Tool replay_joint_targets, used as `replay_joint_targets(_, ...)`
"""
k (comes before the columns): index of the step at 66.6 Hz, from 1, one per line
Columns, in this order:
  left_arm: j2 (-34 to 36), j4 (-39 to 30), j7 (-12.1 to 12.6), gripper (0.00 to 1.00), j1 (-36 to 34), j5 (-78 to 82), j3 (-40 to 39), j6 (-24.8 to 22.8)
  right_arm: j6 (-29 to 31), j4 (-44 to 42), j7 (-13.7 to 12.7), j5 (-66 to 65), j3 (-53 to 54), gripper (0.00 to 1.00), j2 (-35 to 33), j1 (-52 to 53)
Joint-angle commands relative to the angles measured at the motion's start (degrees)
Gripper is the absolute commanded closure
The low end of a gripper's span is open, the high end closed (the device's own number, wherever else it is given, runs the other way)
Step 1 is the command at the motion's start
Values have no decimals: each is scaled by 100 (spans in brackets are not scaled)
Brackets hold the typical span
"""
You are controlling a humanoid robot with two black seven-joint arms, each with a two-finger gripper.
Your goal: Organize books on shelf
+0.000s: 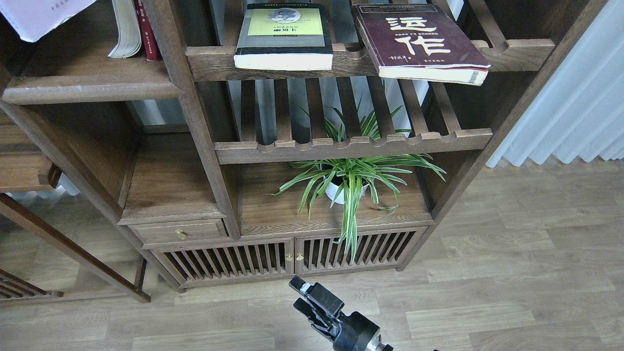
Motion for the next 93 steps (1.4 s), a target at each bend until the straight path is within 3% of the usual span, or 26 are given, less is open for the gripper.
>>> replay_joint_targets(1, -31, 163, -5, 98, -263, 294, 217, 1, 0, 4, -1, 118, 110, 1, 0, 45)
replay_joint_targets(20, -356, 374, -76, 98, -659, 971, 542, 1, 0, 92, -1, 189, 118, 0, 0, 63)
replay_joint_targets(35, -778, 541, -278, 98, -914, 1402, 657, 1, 0, 101, 16, 286, 373, 1, 0, 63)
replay_joint_targets(45, -804, 629, -568, 98, -888, 1542, 727, 1, 0, 136, 16, 286, 444, 1, 0, 63)
replay_joint_targets(53, -769, 892, -1050, 98, -914, 1692, 718, 1, 0, 259, 16, 286, 452, 1, 0, 71)
replay_joint_targets(68, -787, 1235, -1693, 95, -844, 1683, 806, 1, 0, 338, 16, 286, 540, 0, 0, 63)
replay_joint_targets(74, -813, 1446, -2018, 87, -835, 1639, 806, 1, 0, 338, 34, 286, 584, 1, 0, 63)
replay_joint_targets(80, -822, 1596, -2255, 71, -809, 1604, 806, 1, 0, 338, 43, 286, 663, 1, 0, 63)
replay_joint_targets(85, -831, 1683, -2378, 58, -800, 1569, 815, 1, 0, 347, 43, 286, 698, 1, 0, 63)
replay_joint_targets(93, -831, 1745, -2457, 51, -800, 1560, 876, 1, 0, 347, 51, 286, 698, 1, 0, 54)
